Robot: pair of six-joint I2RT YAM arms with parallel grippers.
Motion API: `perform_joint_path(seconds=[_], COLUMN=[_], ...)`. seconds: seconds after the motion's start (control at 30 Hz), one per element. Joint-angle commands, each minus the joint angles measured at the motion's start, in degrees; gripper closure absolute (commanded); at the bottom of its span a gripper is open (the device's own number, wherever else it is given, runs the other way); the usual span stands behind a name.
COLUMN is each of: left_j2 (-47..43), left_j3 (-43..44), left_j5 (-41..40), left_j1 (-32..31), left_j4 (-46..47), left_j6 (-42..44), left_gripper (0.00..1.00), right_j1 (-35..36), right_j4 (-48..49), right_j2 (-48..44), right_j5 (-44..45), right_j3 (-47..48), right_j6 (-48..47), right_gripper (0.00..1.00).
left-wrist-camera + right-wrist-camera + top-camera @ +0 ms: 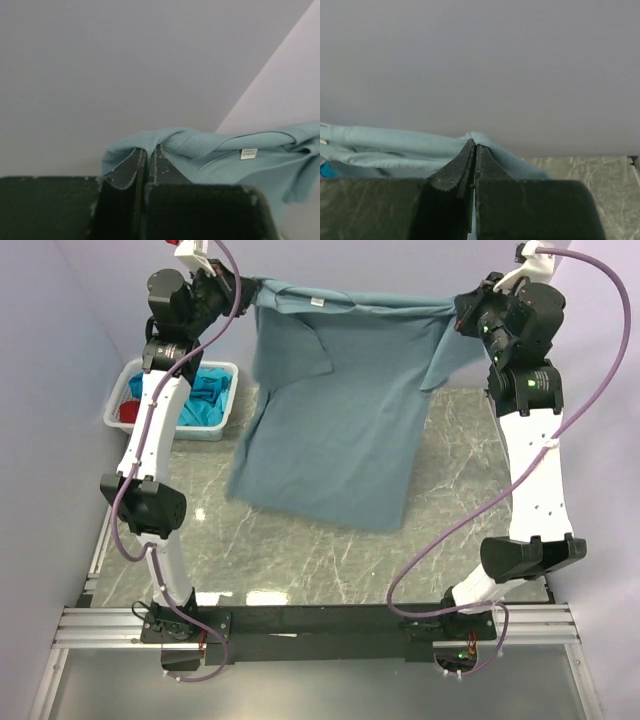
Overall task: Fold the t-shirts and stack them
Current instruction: Flatten the tshirt out
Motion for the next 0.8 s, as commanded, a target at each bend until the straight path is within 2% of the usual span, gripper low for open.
perform_joint_path(seconds=[0.0,0.17,0.23,0.27,0.3,0.4,0.43,0.47,0.5,0.53,0.6,0.63,0.7,0.73,0.77], left_j2=[-4.53,-9.28,-13.49,-15.07,-18.57,-25.34,-27.11,-28.78,-31.67,-32.92,-34.77,-34.78,-33.55,-33.11,-32.84], left_j3=[6.88,2.23,-4.42,-7.25,-13.98,-25.08,-35.74,-41.24,-51.74,-56.37,-67.59,-70.45,-76.07,-77.58,-79.33], left_j5=[9.61,12.07,13.92,14.45,14.45,16.46,19.17,19.63,19.03,13.89,8.15,5.69,4.27,3.56,2.77], left_j1=[0.75,0.75,0.75,0.75,0.75,0.58,0.23,-1.52,-2.67,-4.07,-9.08,-10.66,-13.66,-14.19,-14.54], left_j4=[14.37,15.00,13.87,13.16,12.37,7.97,8.05,8.49,9.89,9.64,9.46,9.03,4.84,3.59,2.96], left_j6=[-3.07,-0.97,0.96,2.10,2.98,5.27,5.19,5.28,5.10,5.10,3.88,2.91,1.42,-1.20,-3.31], left_gripper=[0.99,0.99,0.99,0.99,0.99,0.99,0.99,0.99,0.99,0.99,0.99,0.98,0.73,0.62,0.41], right_j1=[-1.33,-1.33,-1.33,-1.50,-1.51,-1.42,-1.42,-1.42,-1.42,-1.42,-1.51,-1.42,-1.42,-1.50,-1.42], right_j4=[4.90,6.05,6.58,6.84,6.67,4.22,4.04,4.30,4.30,3.86,1.68,0.97,-3.84,-5.70,-7.46], right_j2=[-6.01,-11.71,-14.00,-16.54,-17.95,-24.80,-26.82,-30.93,-32.80,-34.56,-38.52,-40.27,-41.08,-41.69,-42.22], right_j5=[-1.60,-1.17,-0.12,0.15,0.32,2.08,2.52,2.35,2.43,2.44,2.61,2.61,4.61,4.98,5.42], right_j3=[6.57,-1.22,-5.45,-10.70,-13.79,-28.46,-32.77,-41.42,-45.77,-53.30,-59.85,-65.27,-68.57,-71.28,-73.05], right_j6=[-1.79,-1.97,-1.88,-1.88,-1.45,3.37,5.31,8.72,10.49,12.08,16.48,17.27,19.30,19.82,20.18], right_gripper=[1.00,1.00,1.00,1.00,1.00,1.00,0.98,0.97,0.96,0.96,0.96,0.95,0.92,0.79,0.75])
